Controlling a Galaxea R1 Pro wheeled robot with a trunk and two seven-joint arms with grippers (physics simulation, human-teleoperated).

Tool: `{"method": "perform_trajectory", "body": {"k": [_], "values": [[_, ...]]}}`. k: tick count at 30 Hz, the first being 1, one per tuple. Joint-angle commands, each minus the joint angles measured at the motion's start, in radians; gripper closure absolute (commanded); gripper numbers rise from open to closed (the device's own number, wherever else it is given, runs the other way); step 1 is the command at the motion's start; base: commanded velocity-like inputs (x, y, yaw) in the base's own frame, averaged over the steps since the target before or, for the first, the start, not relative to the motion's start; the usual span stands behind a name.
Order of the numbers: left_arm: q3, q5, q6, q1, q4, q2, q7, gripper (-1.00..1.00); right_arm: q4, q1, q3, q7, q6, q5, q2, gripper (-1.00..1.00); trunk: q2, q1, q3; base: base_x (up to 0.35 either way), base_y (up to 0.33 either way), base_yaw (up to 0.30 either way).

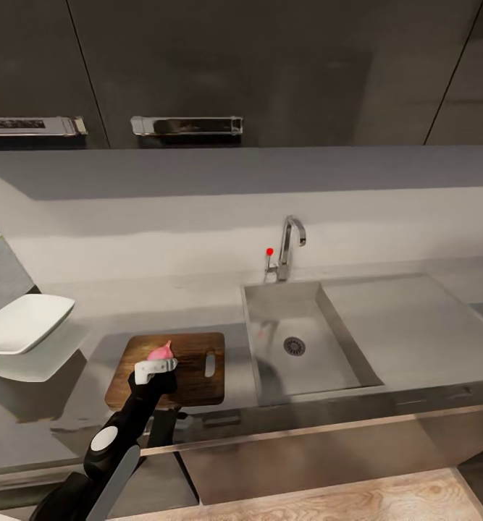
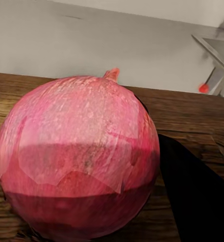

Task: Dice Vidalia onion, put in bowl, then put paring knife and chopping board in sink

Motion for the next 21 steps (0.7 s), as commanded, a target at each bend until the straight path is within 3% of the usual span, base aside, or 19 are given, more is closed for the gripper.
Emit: {"method": "perform_trajectory", "body": {"k": [1, 21], "values": [[-0.003, 0.011, 0.003, -0.001, 0.025, 0.001, 0.01, 1.0, -0.002, 0.0, -0.007, 0.008, -0.002, 0.007, 0.002, -1.0, -0.001, 0.0, -0.001, 0.0, 0.0, -0.004], [-0.002, 0.011, 0.003, -0.001, 0.024, 0.001, 0.01, 1.0, 0.0, 0.0, -0.007, 0.008, -0.002, 0.007, 0.002, -1.0, -0.001, 0.0, 0.026, 0.0, 0.0, -0.035]]}}
